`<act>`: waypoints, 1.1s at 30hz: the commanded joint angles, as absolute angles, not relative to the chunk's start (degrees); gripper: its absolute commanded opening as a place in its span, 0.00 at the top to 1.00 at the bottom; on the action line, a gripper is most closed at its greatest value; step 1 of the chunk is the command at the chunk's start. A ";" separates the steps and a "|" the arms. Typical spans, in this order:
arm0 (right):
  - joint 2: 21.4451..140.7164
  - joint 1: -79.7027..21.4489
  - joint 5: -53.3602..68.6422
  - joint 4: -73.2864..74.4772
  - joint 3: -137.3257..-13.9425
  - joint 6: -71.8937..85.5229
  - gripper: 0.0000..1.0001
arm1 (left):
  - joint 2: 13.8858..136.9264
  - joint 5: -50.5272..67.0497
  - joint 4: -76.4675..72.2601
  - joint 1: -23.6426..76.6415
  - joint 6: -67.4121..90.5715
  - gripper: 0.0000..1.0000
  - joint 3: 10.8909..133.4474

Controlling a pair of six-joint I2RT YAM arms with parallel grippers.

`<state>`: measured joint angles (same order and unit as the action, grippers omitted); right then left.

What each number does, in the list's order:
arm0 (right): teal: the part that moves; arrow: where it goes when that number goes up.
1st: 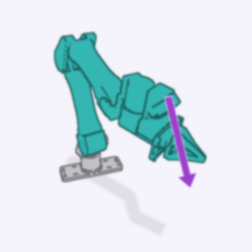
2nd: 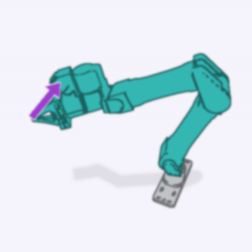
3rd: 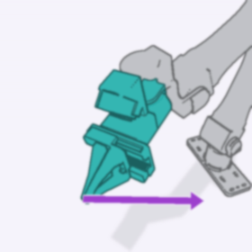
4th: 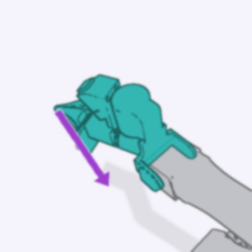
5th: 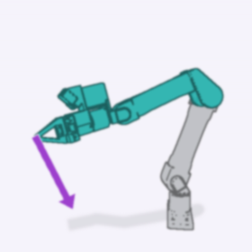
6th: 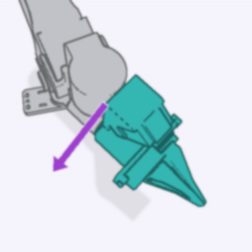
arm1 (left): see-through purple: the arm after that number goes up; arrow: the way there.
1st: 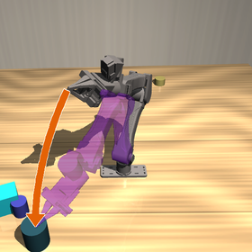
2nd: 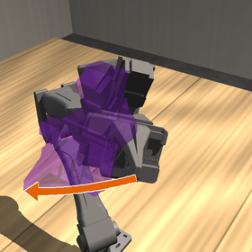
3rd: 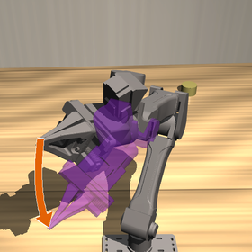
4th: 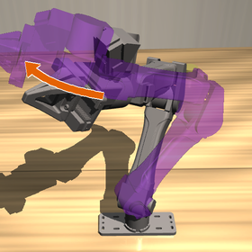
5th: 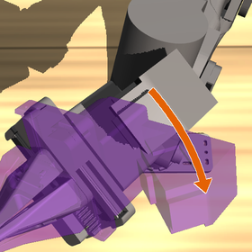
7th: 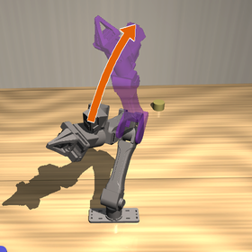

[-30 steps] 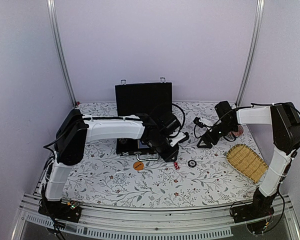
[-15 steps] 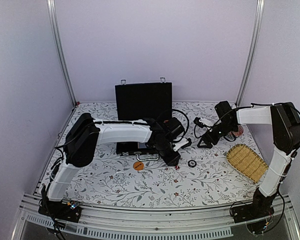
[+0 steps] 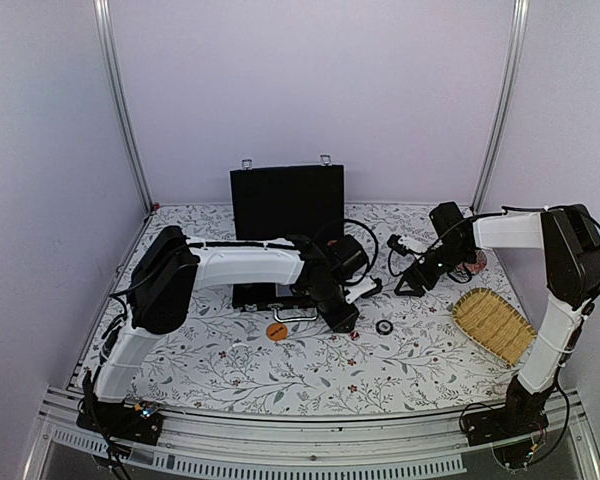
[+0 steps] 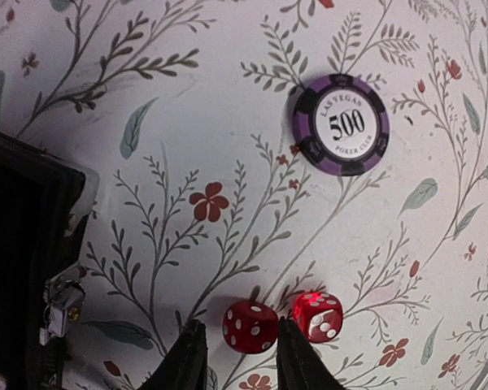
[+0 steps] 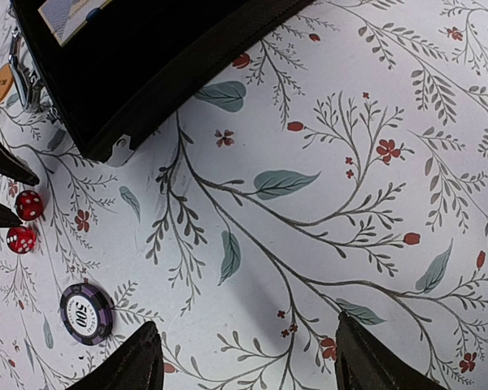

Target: Pack up texas hold em set

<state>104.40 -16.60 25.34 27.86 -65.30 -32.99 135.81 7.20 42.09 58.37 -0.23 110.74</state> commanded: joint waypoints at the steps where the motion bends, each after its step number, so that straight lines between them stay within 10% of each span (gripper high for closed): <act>1: 105.02 -16.92 25.13 27.60 -66.18 -33.20 0.27 | 137.07 10.08 43.93 58.42 -1.80 0.69 111.44; 33: 106.13 -16.90 25.75 28.38 -66.53 -33.49 0.27 | 138.07 7.74 39.98 58.89 -3.81 0.74 110.57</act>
